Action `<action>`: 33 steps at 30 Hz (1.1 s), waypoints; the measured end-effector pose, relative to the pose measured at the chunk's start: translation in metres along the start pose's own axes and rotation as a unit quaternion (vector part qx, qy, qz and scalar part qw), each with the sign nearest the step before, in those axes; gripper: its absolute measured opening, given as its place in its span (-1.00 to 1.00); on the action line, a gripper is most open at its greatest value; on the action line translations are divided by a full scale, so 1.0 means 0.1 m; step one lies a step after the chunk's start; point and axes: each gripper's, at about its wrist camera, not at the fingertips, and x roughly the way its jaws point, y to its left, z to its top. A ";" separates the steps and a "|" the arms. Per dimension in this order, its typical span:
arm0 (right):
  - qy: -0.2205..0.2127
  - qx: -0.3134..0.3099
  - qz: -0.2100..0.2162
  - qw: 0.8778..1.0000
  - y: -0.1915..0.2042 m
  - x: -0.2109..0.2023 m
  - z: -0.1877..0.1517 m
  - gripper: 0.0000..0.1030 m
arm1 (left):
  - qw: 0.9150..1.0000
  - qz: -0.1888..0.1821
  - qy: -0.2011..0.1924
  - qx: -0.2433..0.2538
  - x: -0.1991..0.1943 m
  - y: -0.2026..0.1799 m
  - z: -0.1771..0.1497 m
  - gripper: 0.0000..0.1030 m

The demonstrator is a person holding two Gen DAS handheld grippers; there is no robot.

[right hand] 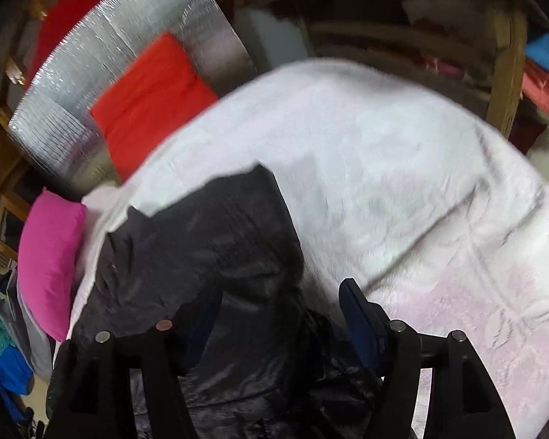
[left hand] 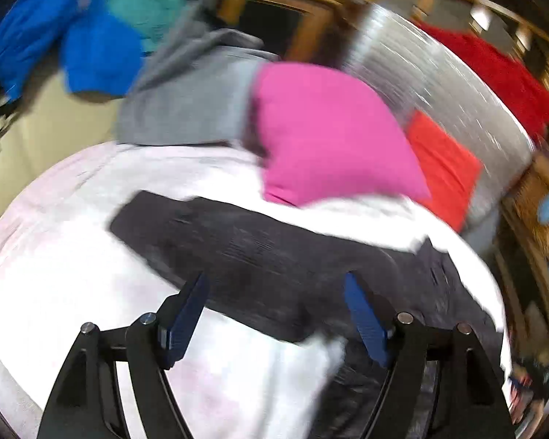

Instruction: Fold large clothes

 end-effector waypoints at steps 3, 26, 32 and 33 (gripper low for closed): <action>-0.028 -0.037 0.032 0.998 0.21 -0.13 -0.06 0.32 | 0.997 0.016 0.008 -0.076 0.05 0.46 0.08 0.51; 0.054 -0.165 0.080 0.982 1.07 0.07 -0.76 -0.20 | 0.953 -0.047 0.057 -0.295 1.23 1.33 0.02 -0.41; 0.038 -0.146 0.077 0.986 0.91 0.00 -0.64 -0.20 | 0.968 -0.029 0.020 -0.248 1.13 1.07 0.18 -0.67; 0.034 -0.142 0.076 0.986 0.87 -0.02 -0.61 -0.20 | 0.972 -0.031 0.008 -0.232 1.06 0.97 0.25 -0.69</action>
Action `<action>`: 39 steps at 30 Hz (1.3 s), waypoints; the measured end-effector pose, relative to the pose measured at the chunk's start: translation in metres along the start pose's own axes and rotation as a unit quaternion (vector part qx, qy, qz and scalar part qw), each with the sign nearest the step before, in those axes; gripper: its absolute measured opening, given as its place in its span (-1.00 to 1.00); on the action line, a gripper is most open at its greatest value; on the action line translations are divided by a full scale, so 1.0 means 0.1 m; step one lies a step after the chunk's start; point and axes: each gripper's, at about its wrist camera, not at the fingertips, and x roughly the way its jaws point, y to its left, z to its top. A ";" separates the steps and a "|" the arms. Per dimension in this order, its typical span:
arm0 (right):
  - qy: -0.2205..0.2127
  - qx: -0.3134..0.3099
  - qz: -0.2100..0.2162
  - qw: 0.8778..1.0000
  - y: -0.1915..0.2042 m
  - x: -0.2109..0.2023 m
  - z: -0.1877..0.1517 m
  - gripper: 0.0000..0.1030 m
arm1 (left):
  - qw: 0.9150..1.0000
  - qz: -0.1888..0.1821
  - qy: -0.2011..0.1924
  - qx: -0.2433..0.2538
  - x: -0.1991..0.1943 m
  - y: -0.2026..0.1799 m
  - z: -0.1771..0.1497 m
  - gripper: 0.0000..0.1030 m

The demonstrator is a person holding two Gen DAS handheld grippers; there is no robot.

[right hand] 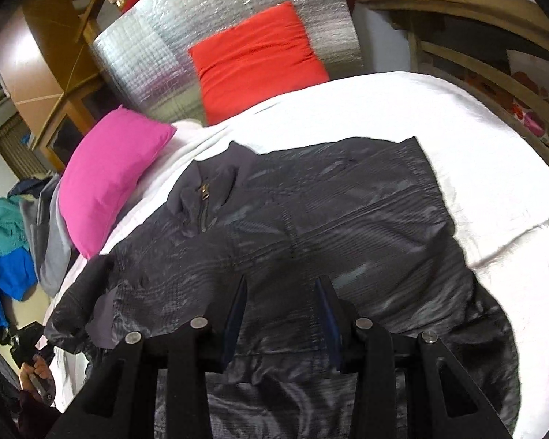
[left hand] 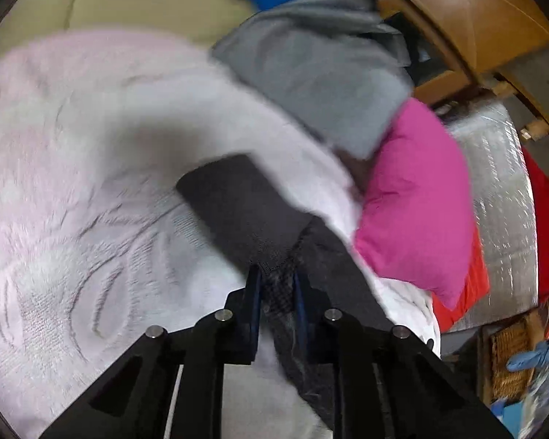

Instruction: Fold large clothes

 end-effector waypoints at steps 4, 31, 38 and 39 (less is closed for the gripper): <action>-0.010 0.020 -0.004 1.000 -0.17 -0.08 0.04 -0.20 | 0.996 -0.021 -0.036 0.076 -0.29 -0.56 -0.11 -0.70; 0.012 0.129 0.050 0.990 -0.85 -0.15 0.13 -0.20 | 0.844 -0.166 0.293 0.418 0.07 -2.79 -3.25 -0.05; 0.039 0.135 0.120 0.983 -0.62 -0.03 0.08 0.38 | 0.858 -0.228 0.208 0.410 -0.42 -2.75 -2.48 0.52; 0.048 0.135 0.128 0.981 -0.58 0.01 0.07 0.38 | 0.870 -0.211 0.195 0.401 -0.39 -2.69 -2.36 0.52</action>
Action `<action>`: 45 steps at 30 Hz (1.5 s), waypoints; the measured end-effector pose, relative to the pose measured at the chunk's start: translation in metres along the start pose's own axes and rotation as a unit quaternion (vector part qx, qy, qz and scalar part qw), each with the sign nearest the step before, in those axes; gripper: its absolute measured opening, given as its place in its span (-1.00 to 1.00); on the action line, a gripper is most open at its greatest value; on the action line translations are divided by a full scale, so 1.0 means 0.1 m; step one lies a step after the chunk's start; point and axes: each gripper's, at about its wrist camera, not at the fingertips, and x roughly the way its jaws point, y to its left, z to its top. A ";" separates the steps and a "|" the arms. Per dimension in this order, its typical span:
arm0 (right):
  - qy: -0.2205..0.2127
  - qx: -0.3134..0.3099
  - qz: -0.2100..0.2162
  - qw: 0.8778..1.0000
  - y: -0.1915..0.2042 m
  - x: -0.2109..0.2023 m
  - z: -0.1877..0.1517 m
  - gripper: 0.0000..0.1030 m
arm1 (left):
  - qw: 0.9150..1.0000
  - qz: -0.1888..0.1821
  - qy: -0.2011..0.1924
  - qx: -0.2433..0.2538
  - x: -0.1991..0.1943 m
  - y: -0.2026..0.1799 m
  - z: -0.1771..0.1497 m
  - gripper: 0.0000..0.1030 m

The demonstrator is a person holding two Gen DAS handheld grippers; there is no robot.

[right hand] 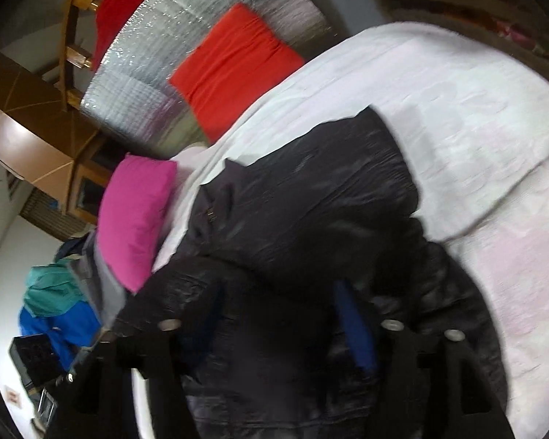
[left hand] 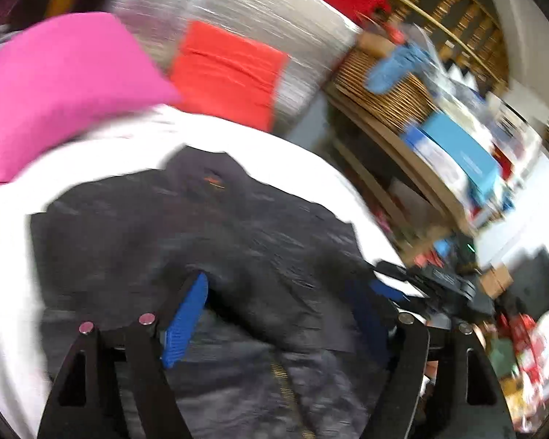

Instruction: Fold large clothes

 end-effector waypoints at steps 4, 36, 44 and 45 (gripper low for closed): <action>0.022 -0.009 -0.043 0.999 0.02 0.18 -0.06 0.38 | 0.990 0.120 0.002 -0.075 -0.05 0.62 -0.03 0.52; -0.056 0.002 -0.128 0.990 -0.25 0.27 0.61 0.40 | 0.967 0.227 0.099 -0.053 0.27 0.91 -0.31 0.52; -0.057 0.035 -0.143 0.987 -0.63 0.03 0.65 0.60 | 0.968 0.227 0.067 -0.083 -0.02 1.10 -0.26 0.52; -0.041 0.039 -0.136 0.989 -0.69 0.09 0.63 0.60 | 0.967 0.224 0.073 -0.097 -0.02 1.18 -0.28 0.52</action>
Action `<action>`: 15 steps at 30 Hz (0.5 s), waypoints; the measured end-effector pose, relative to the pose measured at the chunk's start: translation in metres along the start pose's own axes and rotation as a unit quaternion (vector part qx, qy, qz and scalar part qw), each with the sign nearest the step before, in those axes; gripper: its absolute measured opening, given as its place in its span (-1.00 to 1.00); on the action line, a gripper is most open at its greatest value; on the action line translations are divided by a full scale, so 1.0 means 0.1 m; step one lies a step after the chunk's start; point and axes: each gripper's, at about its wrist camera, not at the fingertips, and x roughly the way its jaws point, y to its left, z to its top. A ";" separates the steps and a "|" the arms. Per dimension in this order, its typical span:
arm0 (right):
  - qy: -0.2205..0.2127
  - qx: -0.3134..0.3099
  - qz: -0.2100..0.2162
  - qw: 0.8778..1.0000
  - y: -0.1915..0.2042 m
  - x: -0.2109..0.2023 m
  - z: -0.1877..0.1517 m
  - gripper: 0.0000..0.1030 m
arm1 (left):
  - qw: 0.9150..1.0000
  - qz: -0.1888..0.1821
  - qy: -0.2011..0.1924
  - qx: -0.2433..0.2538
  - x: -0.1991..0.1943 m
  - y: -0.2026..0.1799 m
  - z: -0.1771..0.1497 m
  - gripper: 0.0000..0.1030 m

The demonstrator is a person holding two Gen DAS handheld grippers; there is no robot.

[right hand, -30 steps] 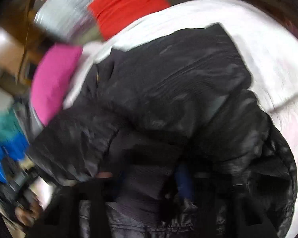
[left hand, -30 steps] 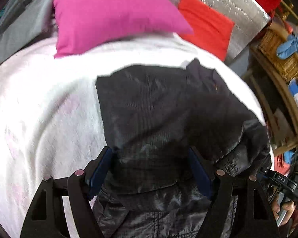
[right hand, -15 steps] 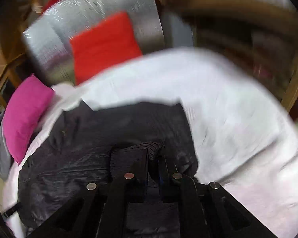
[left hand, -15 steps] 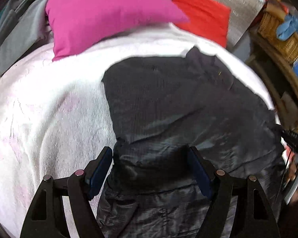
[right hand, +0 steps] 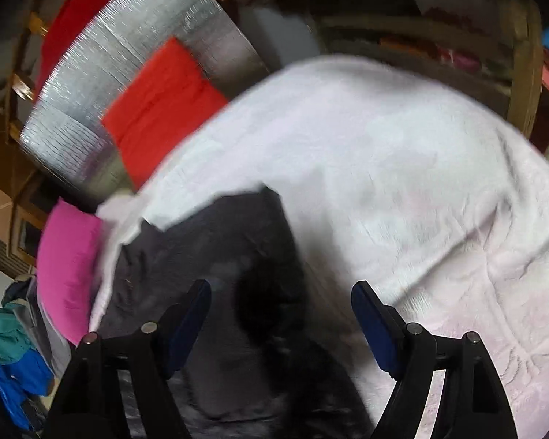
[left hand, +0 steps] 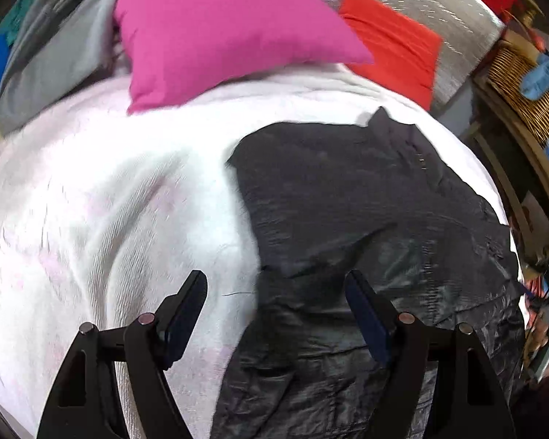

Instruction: Fold large clothes

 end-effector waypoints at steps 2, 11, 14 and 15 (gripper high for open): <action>0.034 -0.002 0.015 0.999 -0.05 0.13 -0.07 0.60 | 0.999 -0.018 0.015 -0.023 0.07 0.10 -0.01 0.52; -0.004 -0.143 -0.046 0.989 0.51 0.02 -0.35 -0.28 | 0.989 -0.120 0.041 -0.075 0.29 0.19 -0.06 0.32; 0.014 -0.145 -0.062 0.987 0.44 0.14 -0.38 -0.24 | 0.987 -0.127 0.049 -0.090 0.35 0.19 -0.04 0.29; 0.022 -0.138 -0.061 0.988 0.41 0.18 -0.36 -0.21 | 0.986 -0.127 0.053 -0.095 0.36 0.20 -0.04 0.33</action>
